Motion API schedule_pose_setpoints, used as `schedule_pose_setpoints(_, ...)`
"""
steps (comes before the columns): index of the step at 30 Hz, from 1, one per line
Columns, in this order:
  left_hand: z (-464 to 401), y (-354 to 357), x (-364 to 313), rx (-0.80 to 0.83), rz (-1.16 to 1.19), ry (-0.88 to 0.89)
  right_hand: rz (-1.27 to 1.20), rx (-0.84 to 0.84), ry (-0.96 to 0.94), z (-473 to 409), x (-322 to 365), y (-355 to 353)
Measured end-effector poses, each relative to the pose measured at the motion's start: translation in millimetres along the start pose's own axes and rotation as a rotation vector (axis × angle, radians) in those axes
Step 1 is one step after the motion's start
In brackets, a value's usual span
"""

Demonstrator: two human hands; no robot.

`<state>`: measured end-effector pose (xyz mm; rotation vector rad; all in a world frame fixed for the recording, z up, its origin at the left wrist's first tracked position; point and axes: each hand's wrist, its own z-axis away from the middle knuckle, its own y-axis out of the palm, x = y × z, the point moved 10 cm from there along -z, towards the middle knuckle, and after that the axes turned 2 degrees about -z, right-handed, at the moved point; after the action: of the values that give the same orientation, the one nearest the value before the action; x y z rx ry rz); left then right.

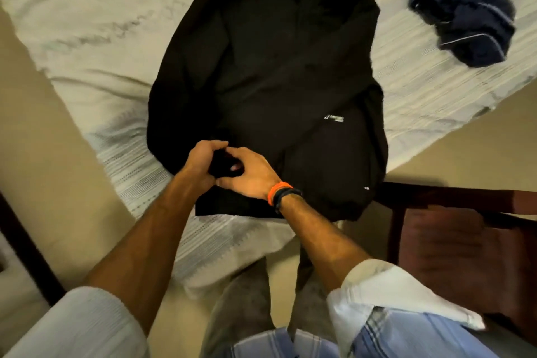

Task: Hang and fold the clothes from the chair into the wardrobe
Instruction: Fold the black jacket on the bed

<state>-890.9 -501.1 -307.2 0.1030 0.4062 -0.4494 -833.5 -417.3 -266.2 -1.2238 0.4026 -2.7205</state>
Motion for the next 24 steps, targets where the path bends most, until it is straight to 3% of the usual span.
schedule_pose_setpoints(2, -21, -26, 15, -0.065, -0.003, -0.05, -0.118, -0.065, 0.096, -7, -23, 16)
schedule_pose_setpoints(6, -53, -41, 34, -0.045, -0.113, -0.067, -0.238, -0.517, 0.37, 5, -85, 7)
schedule_pose_setpoints(8, -59, -45, 35, -0.053, -0.154, -0.054, -0.254, -0.634, 0.483, 13, -109, 8)
schedule_pose_setpoints(12, -69, -57, 33, -0.105, -0.247, -0.014, -0.662, -0.556, 0.699, 7, -146, 46)
schedule_pose_setpoints(16, -73, -63, 29, -0.094, -0.237, 0.026, -1.011, -0.467, 0.608, -8, -136, 66)
schedule_pose_setpoints(18, -77, -76, 23, -0.164, -0.343, 0.116, -1.044, -0.455, 0.584, -12, -132, 71)
schedule_pose_setpoints(20, -77, -83, 21, -0.189, -0.426, 0.159, -0.908, -0.518, 0.641, -11, -141, 74)
schedule_pose_setpoints(22, -78, -80, 28, -0.116, -0.404, 0.125, -0.718, -0.569, 0.705, -8, -151, 71)
schedule_pose_setpoints(24, -78, -78, 34, -0.04, -0.341, 0.085, -0.765, -0.534, 0.705, -8, -149, 75)
